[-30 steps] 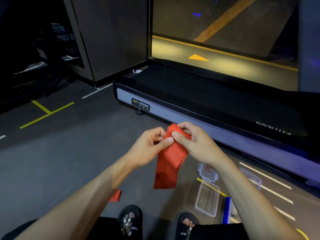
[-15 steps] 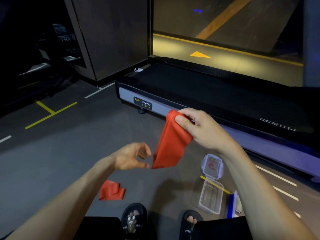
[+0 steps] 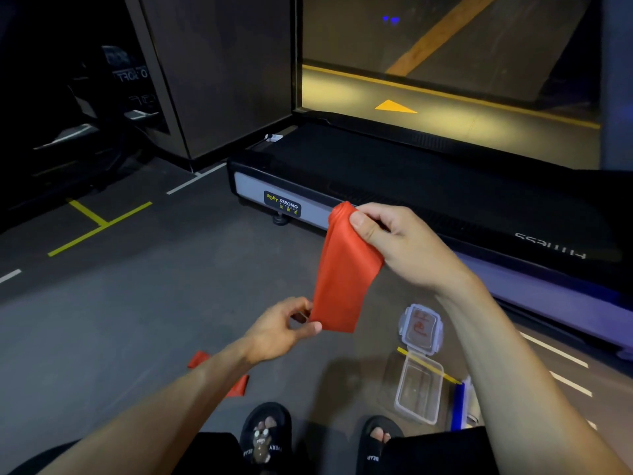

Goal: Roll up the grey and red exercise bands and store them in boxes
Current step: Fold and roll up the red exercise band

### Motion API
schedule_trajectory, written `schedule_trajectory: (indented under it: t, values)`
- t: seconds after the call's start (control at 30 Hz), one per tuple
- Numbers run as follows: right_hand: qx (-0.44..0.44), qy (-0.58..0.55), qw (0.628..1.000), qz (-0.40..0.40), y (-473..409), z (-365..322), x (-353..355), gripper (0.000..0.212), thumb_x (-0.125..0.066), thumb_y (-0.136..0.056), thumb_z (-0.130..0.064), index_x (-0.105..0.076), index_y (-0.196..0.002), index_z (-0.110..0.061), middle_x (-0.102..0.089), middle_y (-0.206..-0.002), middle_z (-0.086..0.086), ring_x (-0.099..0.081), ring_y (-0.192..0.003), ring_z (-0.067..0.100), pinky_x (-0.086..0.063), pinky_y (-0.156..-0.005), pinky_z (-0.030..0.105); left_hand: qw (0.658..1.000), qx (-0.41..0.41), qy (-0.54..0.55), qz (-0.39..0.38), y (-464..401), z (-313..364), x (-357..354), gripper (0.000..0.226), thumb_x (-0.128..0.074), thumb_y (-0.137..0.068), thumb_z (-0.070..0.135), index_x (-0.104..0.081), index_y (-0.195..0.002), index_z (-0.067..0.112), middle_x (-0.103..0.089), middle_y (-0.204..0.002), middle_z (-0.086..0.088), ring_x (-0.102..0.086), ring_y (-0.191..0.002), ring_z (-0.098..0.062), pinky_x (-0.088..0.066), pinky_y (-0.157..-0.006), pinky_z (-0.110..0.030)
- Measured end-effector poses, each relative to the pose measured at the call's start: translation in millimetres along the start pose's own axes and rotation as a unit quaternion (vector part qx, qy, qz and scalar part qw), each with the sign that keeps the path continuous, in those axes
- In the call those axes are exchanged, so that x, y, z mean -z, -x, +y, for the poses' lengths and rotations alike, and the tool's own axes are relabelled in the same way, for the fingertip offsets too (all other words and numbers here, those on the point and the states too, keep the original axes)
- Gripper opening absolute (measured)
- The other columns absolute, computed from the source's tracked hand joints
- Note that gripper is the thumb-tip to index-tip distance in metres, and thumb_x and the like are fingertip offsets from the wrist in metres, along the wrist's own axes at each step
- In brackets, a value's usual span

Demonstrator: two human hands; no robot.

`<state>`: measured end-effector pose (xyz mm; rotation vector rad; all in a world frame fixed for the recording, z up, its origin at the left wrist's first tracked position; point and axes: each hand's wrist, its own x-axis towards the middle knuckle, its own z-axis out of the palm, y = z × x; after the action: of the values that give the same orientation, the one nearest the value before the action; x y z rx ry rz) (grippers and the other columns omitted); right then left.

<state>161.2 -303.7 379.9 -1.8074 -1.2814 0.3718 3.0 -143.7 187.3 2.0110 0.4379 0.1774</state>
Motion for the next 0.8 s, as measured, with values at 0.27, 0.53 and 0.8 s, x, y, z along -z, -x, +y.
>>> schedule_trajectory:
  t: [0.27, 0.53, 0.8]
  values:
    - [-0.108, -0.1, 0.987, 0.069, -6.1, 27.7, 3.7, 0.067, -0.049, -0.098, -0.054, -0.05, -0.085, 0.012, -0.045, -0.075, 0.006, -0.041, -0.069, 0.02, -0.033, -0.069, 0.036, 0.994, 0.043, 0.08, -0.063, -0.2, -20.2, 14.1, 0.027, -0.053, -0.105, 0.016, -0.057, -0.078, 0.014, -0.056, -0.069, 0.018, -0.047, -0.069, 0.003, -0.04, -0.072, -0.017]
    - [-0.251, -0.162, 0.936, 0.187, -3.5, 61.7, 8.8, 0.046, -0.051, -0.101, -0.049, -0.062, -0.083, -0.008, -0.05, -0.075, 0.012, -0.048, -0.07, 0.023, -0.041, -0.071, 0.037, 0.965, 0.058, 0.25, -0.051, 2.5, -17.7, 36.8, 0.028, -0.07, -0.092, 0.039, -0.064, -0.083, 0.013, -0.06, -0.079, 0.002, -0.058, -0.078, -0.007, -0.05, -0.086, -0.028]
    - [-0.289, -0.117, 0.932, 0.188, 1.7, 76.9, 10.2, 0.044, -0.044, -0.108, -0.04, -0.066, -0.085, -0.009, -0.057, -0.074, 0.011, -0.057, -0.072, 0.025, -0.058, -0.079, 0.047, 0.952, 0.058, 0.284, -0.099, -0.5, -6.9, 47.3, 0.065, -0.085, -0.072, 0.056, -0.068, -0.109, 0.006, -0.067, -0.1, -0.007, -0.063, -0.095, -0.014, -0.047, -0.097, -0.031]
